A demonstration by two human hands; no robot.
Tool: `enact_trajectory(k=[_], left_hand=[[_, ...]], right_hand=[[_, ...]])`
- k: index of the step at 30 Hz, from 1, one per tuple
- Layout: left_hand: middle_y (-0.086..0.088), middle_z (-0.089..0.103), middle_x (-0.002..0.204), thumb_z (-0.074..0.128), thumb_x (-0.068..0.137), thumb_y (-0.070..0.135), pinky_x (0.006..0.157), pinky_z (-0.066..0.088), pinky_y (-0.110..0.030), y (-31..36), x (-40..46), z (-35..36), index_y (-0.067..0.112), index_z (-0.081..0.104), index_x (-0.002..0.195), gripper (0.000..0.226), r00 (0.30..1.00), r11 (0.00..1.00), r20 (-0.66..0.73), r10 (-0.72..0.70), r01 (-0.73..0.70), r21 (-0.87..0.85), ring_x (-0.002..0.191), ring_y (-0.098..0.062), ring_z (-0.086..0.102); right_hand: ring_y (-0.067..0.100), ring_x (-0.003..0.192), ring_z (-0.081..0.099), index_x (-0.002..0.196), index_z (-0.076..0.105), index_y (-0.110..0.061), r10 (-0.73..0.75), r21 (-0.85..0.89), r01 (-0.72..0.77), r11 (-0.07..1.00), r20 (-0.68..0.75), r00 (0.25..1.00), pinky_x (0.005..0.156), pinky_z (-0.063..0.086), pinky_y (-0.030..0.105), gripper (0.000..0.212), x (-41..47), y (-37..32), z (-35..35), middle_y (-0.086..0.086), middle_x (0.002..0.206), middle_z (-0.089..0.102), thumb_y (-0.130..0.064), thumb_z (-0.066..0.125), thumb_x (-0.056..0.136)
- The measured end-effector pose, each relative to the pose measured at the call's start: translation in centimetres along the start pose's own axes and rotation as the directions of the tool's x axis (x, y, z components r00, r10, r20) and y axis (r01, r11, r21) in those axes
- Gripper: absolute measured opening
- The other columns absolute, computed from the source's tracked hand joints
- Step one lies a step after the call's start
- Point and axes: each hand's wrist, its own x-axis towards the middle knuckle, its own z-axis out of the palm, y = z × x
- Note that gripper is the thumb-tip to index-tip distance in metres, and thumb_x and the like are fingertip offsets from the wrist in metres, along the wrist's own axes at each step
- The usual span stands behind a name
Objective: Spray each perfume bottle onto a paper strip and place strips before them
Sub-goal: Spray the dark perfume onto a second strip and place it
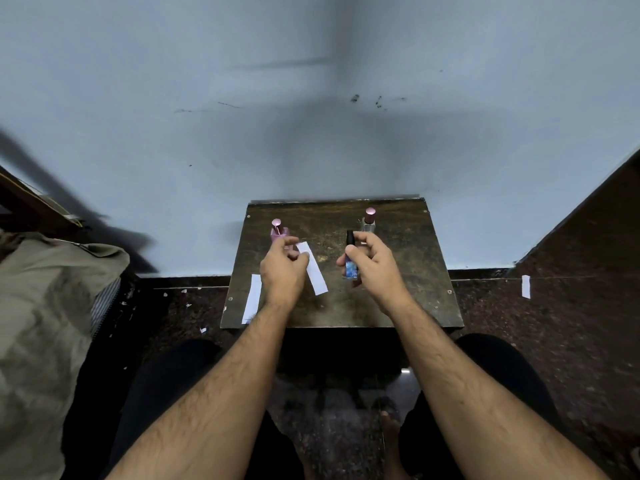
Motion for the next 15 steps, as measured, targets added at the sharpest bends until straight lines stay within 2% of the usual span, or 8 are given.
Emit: enact_trajectory(k=[1,3,5,6,8,10,13,15], left_hand=[[0.008,0.066,0.082,0.068,0.082,0.014,0.069,0.038,-0.013,0.4,0.0,-0.6,0.021,0.065,0.113,0.032,1.0,1.0,-0.021,-0.01,0.01,-0.023,0.082,-0.009,0.061],[0.006,0.072,0.092,0.072,0.081,0.02,0.083,0.046,-0.024,1.0,0.1,-1.7,0.021,0.062,0.12,0.041,0.999,0.999,-0.042,-0.013,0.01,-0.052,0.096,-0.012,0.064],[0.007,0.073,0.087,0.073,0.08,0.023,0.092,0.052,-0.034,2.0,0.0,-2.9,0.022,0.067,0.112,0.033,0.999,0.994,-0.046,-0.011,0.006,-0.114,0.093,-0.014,0.068],[0.009,0.072,0.082,0.072,0.08,0.024,0.089,0.054,-0.035,2.7,-0.2,-3.5,0.024,0.07,0.103,0.023,0.999,0.99,-0.052,-0.011,0.003,-0.143,0.087,-0.014,0.07],[0.012,0.07,0.077,0.071,0.083,0.025,0.075,0.057,-0.029,4.3,-0.7,-4.8,0.023,0.072,0.09,0.008,0.997,0.982,-0.077,-0.002,-0.012,-0.189,0.074,-0.01,0.069],[0.014,0.068,0.074,0.069,0.086,0.026,0.062,0.051,-0.021,6.1,-1.5,-6.3,0.019,0.073,0.09,0.009,0.996,0.972,-0.089,0.002,-0.023,-0.233,0.066,-0.007,0.067],[0.01,0.07,0.075,0.068,0.086,0.023,0.063,0.048,-0.021,8.3,-2.3,-8.2,0.019,0.071,0.087,0.005,0.995,0.952,-0.099,-0.012,-0.019,-0.306,0.073,-0.013,0.068],[0.005,0.072,0.077,0.069,0.086,0.023,0.062,0.049,-0.022,9.8,-3.0,-9.5,0.017,0.072,0.088,0.007,0.995,0.931,-0.093,-0.018,-0.017,-0.365,0.068,-0.013,0.067]], right_hand=[[0.016,0.063,0.065,0.11,0.055,-0.02,0.019,0.076,-0.021,0.997,0.028,0.999,0.051,0.047,0.025,0.015,-0.4,-0.9,0.2,0.01,0.079,0.069,-0.011,0.051,0.098],[0.018,0.059,0.064,0.117,0.052,-0.018,0.05,0.163,-0.064,0.985,0.087,0.995,0.049,0.046,0.026,0.019,-1.0,-2.4,0.4,0.011,0.079,0.068,-0.01,0.047,0.1],[0.02,0.059,0.064,0.119,0.052,-0.018,0.051,0.217,-0.08,0.973,0.136,0.989,0.05,0.046,0.028,0.021,-1.9,-4.1,0.6,0.01,0.079,0.069,-0.011,0.044,0.101],[0.021,0.06,0.064,0.12,0.052,-0.018,0.05,0.249,-0.089,0.964,0.157,0.986,0.05,0.045,0.028,0.021,-2.4,-5.0,0.7,0.011,0.08,0.069,-0.011,0.043,0.102],[0.023,0.059,0.061,0.122,0.052,-0.018,0.047,0.322,-0.109,0.941,0.193,0.98,0.049,0.046,0.029,0.025,-3.4,-6.8,0.8,0.014,0.081,0.068,-0.01,0.038,0.102],[0.024,0.057,0.057,0.125,0.052,-0.018,0.026,0.399,-0.111,0.91,0.214,0.977,0.047,0.044,0.029,0.031,-4.4,-8.6,0.7,0.016,0.081,0.066,-0.008,0.034,0.102],[0.02,0.053,0.049,0.129,0.052,-0.02,-0.02,0.464,-0.089,0.881,0.224,0.974,0.047,0.039,0.027,0.037,-5.8,-11.1,0.2,0.015,0.078,0.062,-0.007,0.03,0.101],[0.017,0.051,0.047,0.13,0.053,-0.022,-0.044,0.47,-0.065,0.88,0.216,0.975,0.045,0.038,0.025,0.038,-6.6,-12.8,-0.2,0.011,0.076,0.059,-0.008,0.031,0.101]])
